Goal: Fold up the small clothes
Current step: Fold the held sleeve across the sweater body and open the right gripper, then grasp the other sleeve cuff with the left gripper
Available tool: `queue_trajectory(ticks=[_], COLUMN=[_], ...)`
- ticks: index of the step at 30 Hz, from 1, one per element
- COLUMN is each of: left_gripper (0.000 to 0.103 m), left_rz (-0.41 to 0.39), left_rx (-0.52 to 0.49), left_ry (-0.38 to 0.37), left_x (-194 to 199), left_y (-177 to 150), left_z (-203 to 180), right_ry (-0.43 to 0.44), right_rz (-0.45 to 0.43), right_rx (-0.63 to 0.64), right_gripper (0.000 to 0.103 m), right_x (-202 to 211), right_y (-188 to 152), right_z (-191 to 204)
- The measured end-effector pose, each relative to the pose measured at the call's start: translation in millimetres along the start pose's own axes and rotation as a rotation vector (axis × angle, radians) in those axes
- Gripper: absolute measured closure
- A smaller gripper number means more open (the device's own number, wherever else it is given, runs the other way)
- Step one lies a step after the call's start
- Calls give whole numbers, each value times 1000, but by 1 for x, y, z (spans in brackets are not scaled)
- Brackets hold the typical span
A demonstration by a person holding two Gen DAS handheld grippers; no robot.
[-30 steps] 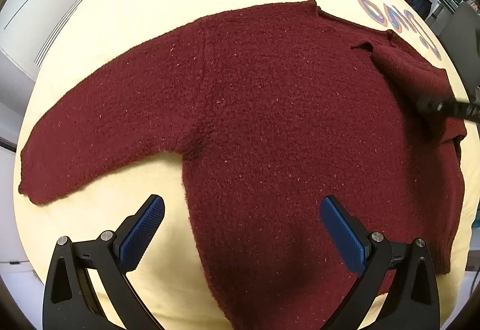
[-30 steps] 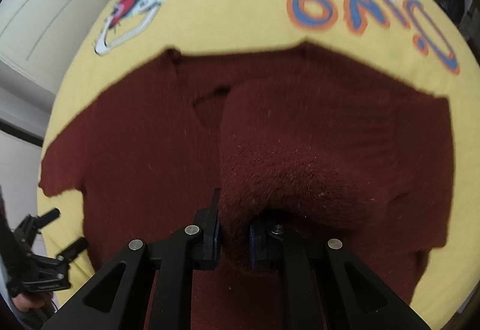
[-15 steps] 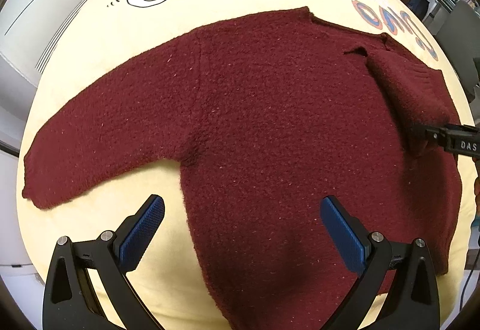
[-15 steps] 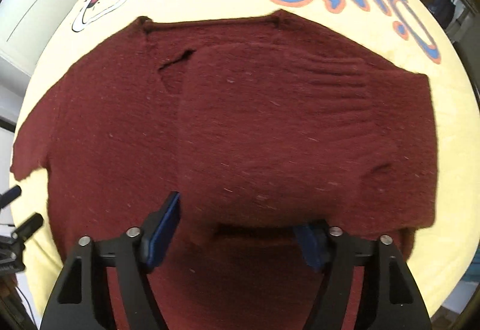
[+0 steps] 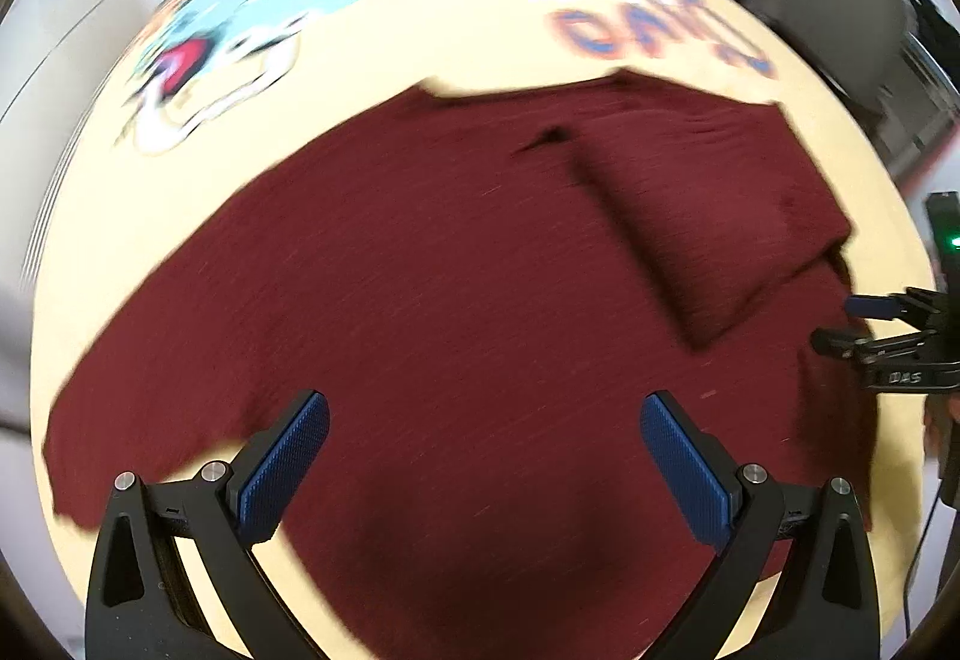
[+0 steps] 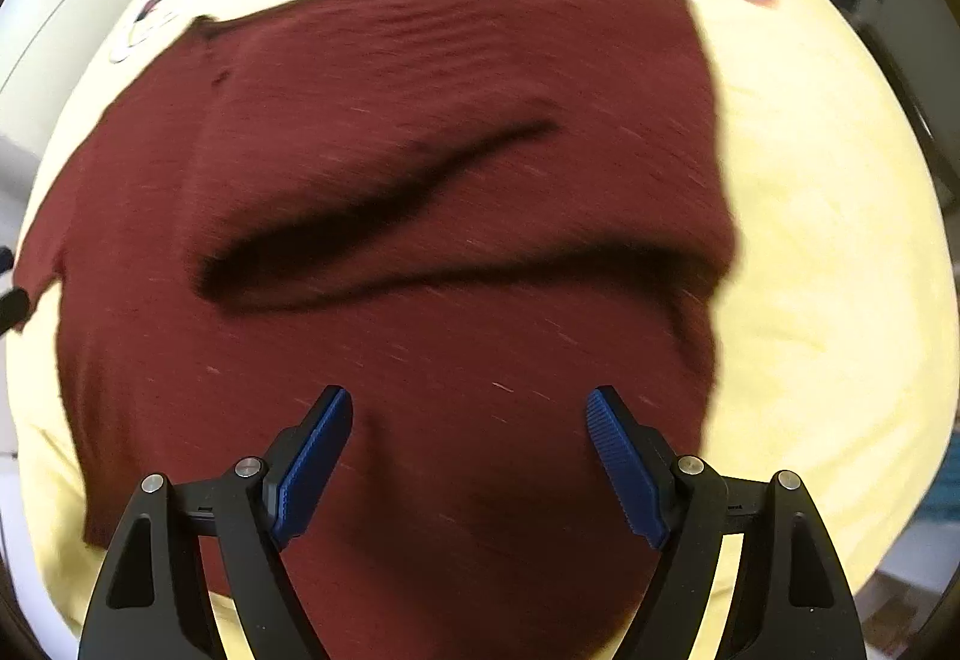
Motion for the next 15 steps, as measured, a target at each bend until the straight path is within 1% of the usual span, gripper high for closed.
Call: queue_trajectory(ticks=[1,3,5,8,10,12,15], left_gripper=[1,1,1,1,1,1,1], left_rz=[-9,-11,-14,-11,10,38,76], left_rx=[-54,-154,-228,-310,-375,-414,-424], left_ry=[-30,-66,-94,-125,-130,-112,-96], left_x=[-4,-13,-23,-42,-60,-83,-107], left_y=[10,26,39,54,58,61,57], left_z=[-18,-52,-81,-118,-139,-153,-160], right_ry=[2,16,28,33,29,25,42], right_rz=[-1,-9,-19,-28,-34,-38,-49], right_rx=[-17,-58,-102,-144,-163,-177,-211], right_gripper=[21,21,21,21,21,21,21], right_x=[0,3,5,8,10,13,16], right_y=[-4,-9,-13,-16,-19,-25,-31], right_z=[-8,-25,-42,-61,-71,-80,-94])
Point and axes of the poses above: each gripper's, at about its wrist camera, not at the fingertips, and x roughly against the way its jaws point, z to its left, y to its top, the point moved 1 cm from there along -x, roughly the way its jaws point, and after that the axes turned 14 degrees about -z, right-handed, at the moved point
